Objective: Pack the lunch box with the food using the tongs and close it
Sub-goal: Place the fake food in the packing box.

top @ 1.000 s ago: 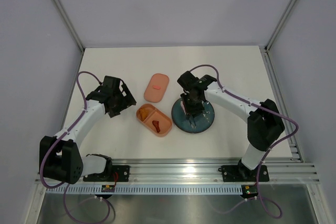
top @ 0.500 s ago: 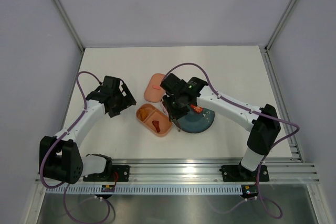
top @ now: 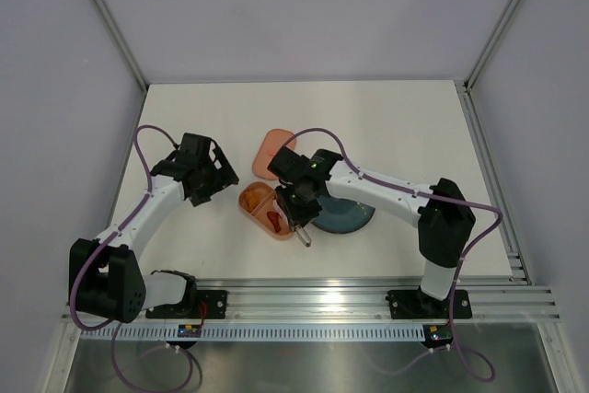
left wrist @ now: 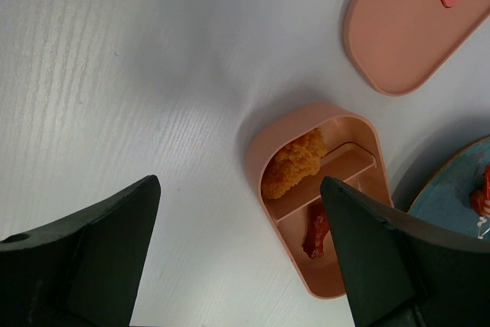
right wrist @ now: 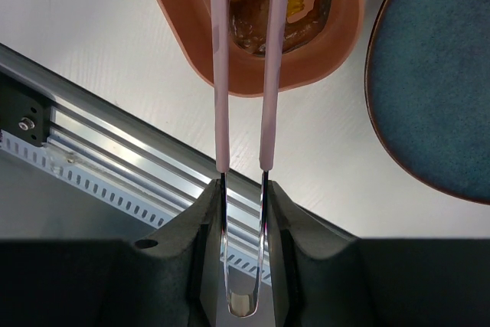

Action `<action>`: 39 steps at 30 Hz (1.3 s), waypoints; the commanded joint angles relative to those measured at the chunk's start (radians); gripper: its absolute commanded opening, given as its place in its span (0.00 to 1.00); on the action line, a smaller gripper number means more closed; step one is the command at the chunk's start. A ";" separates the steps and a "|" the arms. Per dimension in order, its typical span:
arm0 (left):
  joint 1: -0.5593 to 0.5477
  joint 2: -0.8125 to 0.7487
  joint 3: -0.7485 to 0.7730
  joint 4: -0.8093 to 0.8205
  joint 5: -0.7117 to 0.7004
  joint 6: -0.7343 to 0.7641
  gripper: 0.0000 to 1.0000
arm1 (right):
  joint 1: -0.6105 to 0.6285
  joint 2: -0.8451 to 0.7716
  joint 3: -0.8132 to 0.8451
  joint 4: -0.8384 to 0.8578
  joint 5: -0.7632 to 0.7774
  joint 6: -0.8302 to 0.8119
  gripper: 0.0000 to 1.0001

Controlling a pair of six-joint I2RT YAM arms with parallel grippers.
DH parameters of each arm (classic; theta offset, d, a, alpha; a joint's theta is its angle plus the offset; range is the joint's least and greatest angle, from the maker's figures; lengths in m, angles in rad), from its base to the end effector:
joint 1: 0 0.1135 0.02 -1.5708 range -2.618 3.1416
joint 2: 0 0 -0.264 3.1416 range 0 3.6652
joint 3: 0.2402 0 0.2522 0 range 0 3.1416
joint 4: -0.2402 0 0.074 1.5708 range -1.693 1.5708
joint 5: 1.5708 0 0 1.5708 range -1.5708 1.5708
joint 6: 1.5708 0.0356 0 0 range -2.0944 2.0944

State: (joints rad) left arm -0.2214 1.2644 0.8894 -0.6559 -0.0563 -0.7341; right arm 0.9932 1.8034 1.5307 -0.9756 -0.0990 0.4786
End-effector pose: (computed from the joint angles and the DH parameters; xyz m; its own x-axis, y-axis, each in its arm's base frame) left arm 0.2410 -0.0522 0.2373 -0.7493 -0.5169 -0.4140 -0.4188 0.8541 -0.3085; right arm 0.1978 0.3099 0.2584 -0.8515 -0.4672 -0.2382 -0.5167 0.8249 0.2292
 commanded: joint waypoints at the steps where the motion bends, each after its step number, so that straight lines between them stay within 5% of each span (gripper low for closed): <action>1: -0.003 -0.031 -0.009 0.025 -0.014 -0.004 0.90 | 0.015 0.014 -0.017 0.034 -0.031 0.012 0.04; 6: -0.001 -0.034 -0.007 0.024 -0.014 -0.004 0.90 | 0.019 0.031 -0.033 0.040 -0.031 0.017 0.14; 10: -0.003 -0.033 -0.006 0.024 -0.011 -0.004 0.90 | 0.019 0.034 -0.029 0.038 -0.030 0.015 0.35; 14: -0.002 -0.030 -0.001 0.025 -0.010 -0.004 0.90 | 0.019 0.033 -0.021 0.031 -0.022 0.014 0.41; 23: -0.003 -0.028 -0.006 0.027 -0.010 -0.004 0.90 | 0.019 -0.004 0.016 0.017 0.016 0.015 0.40; 29: -0.003 -0.030 -0.006 0.027 -0.010 -0.004 0.90 | 0.004 -0.065 0.048 -0.015 0.179 0.014 0.38; 39: -0.001 -0.025 -0.004 0.024 -0.013 -0.001 0.90 | -0.189 -0.197 -0.087 0.000 0.200 0.003 0.37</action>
State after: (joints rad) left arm -0.2214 1.2560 0.8894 -0.6563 -0.0563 -0.7341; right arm 0.8642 1.6772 1.4879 -0.9668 0.0597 0.4900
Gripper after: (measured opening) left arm 0.900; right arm 0.372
